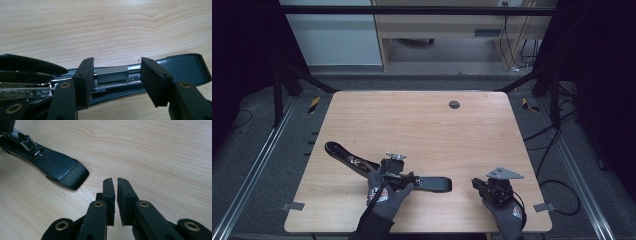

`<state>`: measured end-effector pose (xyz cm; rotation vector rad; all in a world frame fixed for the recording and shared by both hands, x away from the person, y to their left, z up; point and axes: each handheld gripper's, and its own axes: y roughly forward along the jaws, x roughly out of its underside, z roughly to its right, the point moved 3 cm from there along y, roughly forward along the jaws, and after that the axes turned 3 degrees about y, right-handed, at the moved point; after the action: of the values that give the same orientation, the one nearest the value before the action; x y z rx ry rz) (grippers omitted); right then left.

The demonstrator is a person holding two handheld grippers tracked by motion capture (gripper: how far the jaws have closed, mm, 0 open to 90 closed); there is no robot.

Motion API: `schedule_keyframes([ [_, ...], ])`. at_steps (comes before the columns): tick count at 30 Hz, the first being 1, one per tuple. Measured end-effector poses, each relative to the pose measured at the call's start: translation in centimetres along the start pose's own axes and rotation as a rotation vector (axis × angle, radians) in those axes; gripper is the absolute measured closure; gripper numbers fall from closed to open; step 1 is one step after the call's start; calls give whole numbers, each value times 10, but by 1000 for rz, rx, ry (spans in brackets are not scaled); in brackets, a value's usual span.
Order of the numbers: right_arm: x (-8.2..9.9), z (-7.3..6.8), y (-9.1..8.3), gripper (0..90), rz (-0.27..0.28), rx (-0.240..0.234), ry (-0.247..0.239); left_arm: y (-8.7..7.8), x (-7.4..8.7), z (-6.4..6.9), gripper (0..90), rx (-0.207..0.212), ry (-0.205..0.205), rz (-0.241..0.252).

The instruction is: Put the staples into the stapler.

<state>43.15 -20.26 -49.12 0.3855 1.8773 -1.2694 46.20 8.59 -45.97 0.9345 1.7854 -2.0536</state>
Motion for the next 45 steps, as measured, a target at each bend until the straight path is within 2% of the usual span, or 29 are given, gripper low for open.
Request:
schedule_keyframes([
  [1,0,0,0,851,0,0,1,-3,-1,-1,444,7,4,24],
  [2,0,0,0,852,0,0,1,-3,-1,-1,445,7,4,24],
  [3,0,0,0,852,0,0,1,-7,-3,-2,446,12,20,53],
  [5,0,0,0,852,1,0,1,-9,-4,-2,445,14,25,69],
  [7,0,0,0,852,1,0,1,-15,-6,-4,445,13,47,106],
  [16,0,0,0,853,2,-1,1,-22,-6,-7,476,22,72,160],
  [20,0,0,-1,849,2,-2,4,-26,-5,-8,482,56,110,204],
  [22,0,0,0,848,5,-1,-2,-27,-5,-8,483,67,116,221],
  [23,0,0,0,846,3,-2,-1,-28,-4,-9,483,75,134,232],
  [30,0,0,0,845,4,-1,-2,-22,3,-13,473,65,129,234],
  [37,0,-1,0,846,1,-2,0,-8,13,-10,459,41,138,219],
  [45,0,0,0,846,1,-3,-2,-1,16,-8,449,21,139,212],
])
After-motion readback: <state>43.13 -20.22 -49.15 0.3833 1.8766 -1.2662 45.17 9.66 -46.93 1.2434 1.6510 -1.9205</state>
